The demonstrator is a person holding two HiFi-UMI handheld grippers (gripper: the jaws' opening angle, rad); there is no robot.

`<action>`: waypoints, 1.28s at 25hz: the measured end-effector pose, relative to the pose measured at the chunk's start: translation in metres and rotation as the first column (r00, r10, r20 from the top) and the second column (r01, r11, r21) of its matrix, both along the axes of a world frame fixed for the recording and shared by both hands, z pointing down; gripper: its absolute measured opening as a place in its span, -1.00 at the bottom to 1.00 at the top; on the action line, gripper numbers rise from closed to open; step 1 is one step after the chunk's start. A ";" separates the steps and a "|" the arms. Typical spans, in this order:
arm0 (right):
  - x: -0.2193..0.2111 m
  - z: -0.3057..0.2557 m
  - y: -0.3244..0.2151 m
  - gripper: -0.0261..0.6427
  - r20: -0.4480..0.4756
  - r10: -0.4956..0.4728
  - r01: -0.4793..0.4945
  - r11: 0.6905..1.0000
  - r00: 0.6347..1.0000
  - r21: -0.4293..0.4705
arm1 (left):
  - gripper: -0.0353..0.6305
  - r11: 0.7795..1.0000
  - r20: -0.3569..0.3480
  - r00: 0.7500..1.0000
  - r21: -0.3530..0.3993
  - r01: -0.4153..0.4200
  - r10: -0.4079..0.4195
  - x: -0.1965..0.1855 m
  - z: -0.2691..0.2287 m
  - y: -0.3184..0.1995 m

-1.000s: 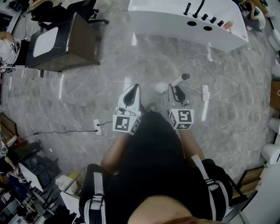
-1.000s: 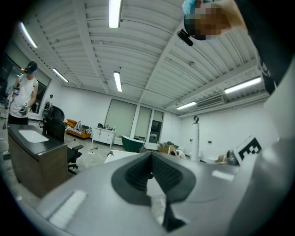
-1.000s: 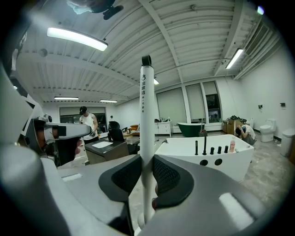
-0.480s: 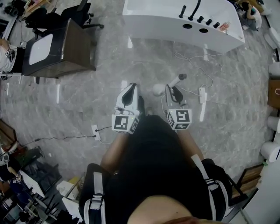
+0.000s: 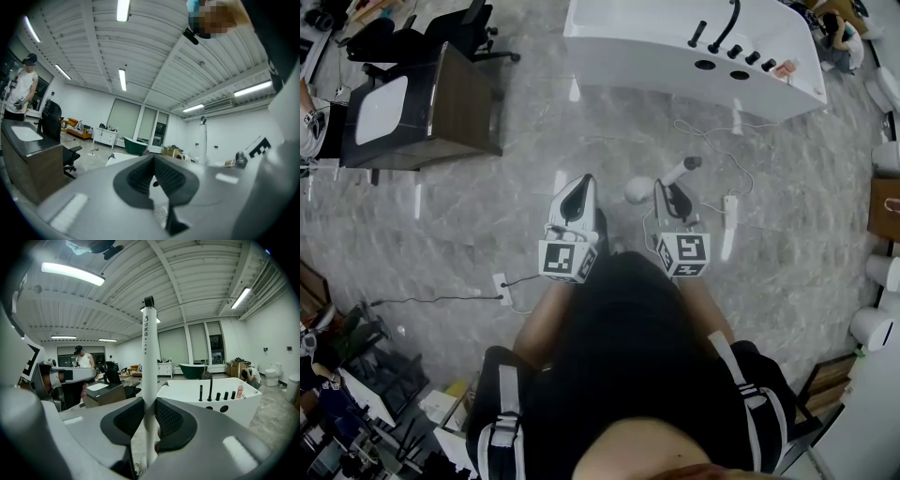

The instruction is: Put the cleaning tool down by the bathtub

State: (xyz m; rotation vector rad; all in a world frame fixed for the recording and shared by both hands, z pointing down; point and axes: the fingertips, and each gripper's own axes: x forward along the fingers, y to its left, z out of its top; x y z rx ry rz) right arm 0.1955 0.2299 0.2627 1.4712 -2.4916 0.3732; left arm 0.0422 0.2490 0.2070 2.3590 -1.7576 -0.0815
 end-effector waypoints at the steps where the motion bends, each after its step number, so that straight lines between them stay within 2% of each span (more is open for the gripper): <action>1: -0.003 0.000 -0.007 -0.68 -0.001 0.001 -0.001 1.000 1.000 -0.001 | -0.87 1.000 0.000 1.000 -0.002 -0.003 0.003 -0.003 0.000 -0.007; 32: -0.111 0.009 -0.227 -0.68 -0.059 0.150 -0.152 0.988 0.987 -0.033 | -0.87 0.985 -0.008 0.986 -0.029 -0.169 0.169 -0.115 0.012 -0.243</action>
